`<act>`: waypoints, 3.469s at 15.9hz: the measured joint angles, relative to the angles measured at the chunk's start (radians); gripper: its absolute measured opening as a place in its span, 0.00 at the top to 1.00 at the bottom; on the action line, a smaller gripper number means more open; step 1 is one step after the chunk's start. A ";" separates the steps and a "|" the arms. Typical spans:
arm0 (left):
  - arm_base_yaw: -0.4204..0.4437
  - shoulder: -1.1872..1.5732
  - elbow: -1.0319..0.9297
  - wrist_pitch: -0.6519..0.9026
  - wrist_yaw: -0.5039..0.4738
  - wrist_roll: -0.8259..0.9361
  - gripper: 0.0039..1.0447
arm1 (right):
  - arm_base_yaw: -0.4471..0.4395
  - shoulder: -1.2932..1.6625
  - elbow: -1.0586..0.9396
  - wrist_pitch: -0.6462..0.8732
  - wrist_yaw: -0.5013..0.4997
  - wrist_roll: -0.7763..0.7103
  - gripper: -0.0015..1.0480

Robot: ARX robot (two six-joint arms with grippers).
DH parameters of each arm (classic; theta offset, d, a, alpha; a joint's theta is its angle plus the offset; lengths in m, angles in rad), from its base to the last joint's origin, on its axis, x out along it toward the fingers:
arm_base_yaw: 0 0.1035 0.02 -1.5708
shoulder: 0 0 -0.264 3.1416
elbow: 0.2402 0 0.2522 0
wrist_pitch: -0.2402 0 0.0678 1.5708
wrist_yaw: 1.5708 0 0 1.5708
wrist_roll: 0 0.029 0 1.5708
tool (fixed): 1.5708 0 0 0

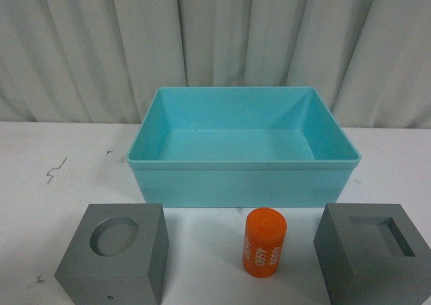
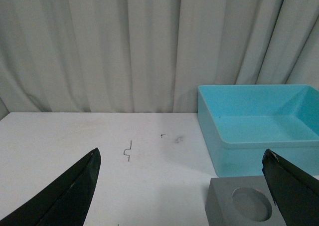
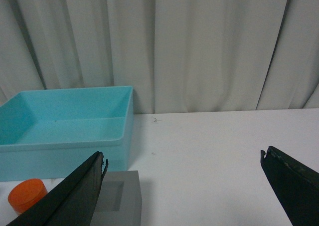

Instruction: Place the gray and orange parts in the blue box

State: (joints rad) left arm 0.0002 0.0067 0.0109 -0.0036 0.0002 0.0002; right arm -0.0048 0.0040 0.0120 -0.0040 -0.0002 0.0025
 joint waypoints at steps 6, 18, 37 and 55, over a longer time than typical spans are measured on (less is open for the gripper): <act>0.000 0.000 0.000 0.000 0.000 0.000 0.06 | 0.000 0.000 0.000 0.000 0.000 0.000 0.06; 0.000 0.000 0.000 0.000 0.000 0.000 0.06 | 0.000 0.000 0.000 0.000 0.000 0.000 0.06; 0.000 0.000 0.000 0.000 0.000 0.000 0.06 | 0.000 0.000 0.000 0.000 0.000 0.000 0.06; 0.000 0.000 0.000 0.000 0.000 0.000 0.06 | 0.000 0.000 0.000 0.000 0.000 0.000 0.06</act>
State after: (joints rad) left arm 0.0002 0.0067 0.0109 -0.0036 -0.0002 0.0002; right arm -0.0048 0.0040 0.0120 -0.0040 -0.0002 0.0025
